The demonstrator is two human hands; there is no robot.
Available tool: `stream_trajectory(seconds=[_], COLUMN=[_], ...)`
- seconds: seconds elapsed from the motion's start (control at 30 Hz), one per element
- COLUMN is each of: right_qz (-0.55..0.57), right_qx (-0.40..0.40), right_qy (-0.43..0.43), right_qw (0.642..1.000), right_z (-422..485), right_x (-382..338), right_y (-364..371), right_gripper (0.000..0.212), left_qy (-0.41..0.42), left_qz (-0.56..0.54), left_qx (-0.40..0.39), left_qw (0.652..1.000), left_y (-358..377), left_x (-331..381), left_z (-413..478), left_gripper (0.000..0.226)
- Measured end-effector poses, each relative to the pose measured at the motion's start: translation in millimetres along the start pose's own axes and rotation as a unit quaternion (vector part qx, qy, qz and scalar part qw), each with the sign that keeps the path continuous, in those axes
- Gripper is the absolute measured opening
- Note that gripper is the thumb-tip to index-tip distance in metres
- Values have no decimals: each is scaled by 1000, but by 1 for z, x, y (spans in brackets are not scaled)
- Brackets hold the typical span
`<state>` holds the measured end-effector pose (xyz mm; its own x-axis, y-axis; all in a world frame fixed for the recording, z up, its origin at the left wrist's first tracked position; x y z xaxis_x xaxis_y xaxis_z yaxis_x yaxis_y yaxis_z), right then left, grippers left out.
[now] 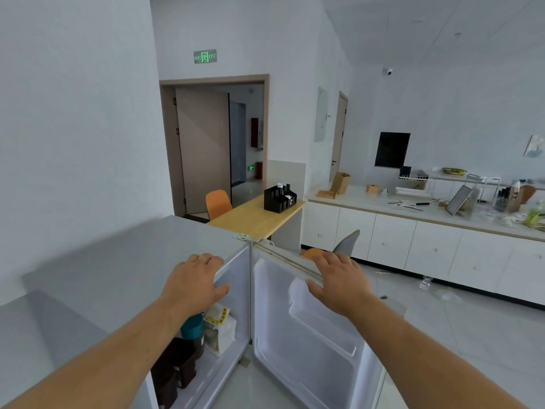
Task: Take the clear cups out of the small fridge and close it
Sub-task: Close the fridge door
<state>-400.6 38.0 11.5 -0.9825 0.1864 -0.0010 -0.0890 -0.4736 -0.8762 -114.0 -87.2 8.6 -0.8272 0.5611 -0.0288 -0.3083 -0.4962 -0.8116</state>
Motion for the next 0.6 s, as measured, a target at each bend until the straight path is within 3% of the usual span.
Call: stream_trajectory(seconds=[0.27,0.6], right_qz=[7,74], right_qx=[-73,-8], right_qy=[50,50], right_qw=[996,996], right_z=[-15,-19], right_x=[28,35], right_y=[39,37], right_gripper=[53,32], left_qy=[-21,-62], left_qz=[-39,-103], left_qx=[-51,-32], left_qw=[998,992], left_y=[26,36], left_x=[-37,-47], left_z=[-8,-6], left_gripper=[55,35])
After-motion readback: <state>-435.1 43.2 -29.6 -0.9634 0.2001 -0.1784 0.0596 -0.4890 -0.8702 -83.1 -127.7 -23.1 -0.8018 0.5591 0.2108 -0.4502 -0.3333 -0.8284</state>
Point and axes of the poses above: each hand's wrist, its own z-axis towards the middle knuckle, its own y-axis out of the palm, x = y × z, the point moved 9 cm from there along z, towards the middle knuckle, and after that the axes turned 11 degrees about x, right-handed, at the moved point
